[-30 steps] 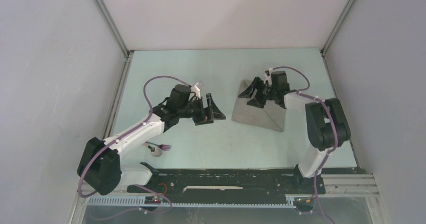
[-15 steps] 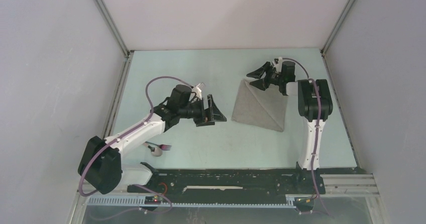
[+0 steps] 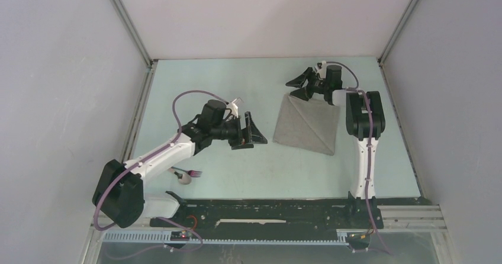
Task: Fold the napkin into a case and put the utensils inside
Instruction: Rotate the upper triangle-folded napkin at the center of the board.
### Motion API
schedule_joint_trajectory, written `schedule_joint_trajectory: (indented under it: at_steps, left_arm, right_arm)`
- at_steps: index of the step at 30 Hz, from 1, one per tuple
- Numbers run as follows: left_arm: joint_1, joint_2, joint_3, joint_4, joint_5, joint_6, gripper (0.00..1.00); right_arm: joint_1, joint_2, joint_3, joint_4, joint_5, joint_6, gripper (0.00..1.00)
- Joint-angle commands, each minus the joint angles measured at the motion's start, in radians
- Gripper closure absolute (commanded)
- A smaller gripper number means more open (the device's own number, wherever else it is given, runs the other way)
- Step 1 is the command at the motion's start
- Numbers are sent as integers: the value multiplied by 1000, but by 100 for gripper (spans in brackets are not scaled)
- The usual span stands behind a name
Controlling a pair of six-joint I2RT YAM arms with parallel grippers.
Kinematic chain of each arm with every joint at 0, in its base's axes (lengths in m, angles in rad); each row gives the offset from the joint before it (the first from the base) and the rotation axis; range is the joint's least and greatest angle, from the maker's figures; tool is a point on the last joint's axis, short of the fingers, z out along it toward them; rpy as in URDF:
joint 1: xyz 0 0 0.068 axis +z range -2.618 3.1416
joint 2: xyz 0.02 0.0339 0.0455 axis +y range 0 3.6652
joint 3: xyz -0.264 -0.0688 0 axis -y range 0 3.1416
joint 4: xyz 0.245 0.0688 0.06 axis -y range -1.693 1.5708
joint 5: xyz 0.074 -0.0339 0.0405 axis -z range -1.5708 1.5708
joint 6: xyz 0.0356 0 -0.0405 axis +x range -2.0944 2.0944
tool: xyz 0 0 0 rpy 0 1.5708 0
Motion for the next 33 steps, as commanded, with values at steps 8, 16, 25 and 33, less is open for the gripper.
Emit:
schedule_joint_trajectory:
  at_steps: [8, 16, 25, 33]
  left_arm:
    - [-10, -71, -14, 34, 15, 3, 8]
    - [-10, -89, -10, 26, 14, 7, 8]
    - [-10, -117, -20, 20, 9, 4, 7]
    - [-10, -181, -50, 10, 0, -5, 8]
  right_arm:
    - [10, -277, -17, -314, 84, -266, 24]
    - [165, -392, -31, -792, 490, -486, 28]
    - [346, -418, -47, -979, 783, -516, 22]
    - [415, -308, -52, -964, 790, -525, 22]
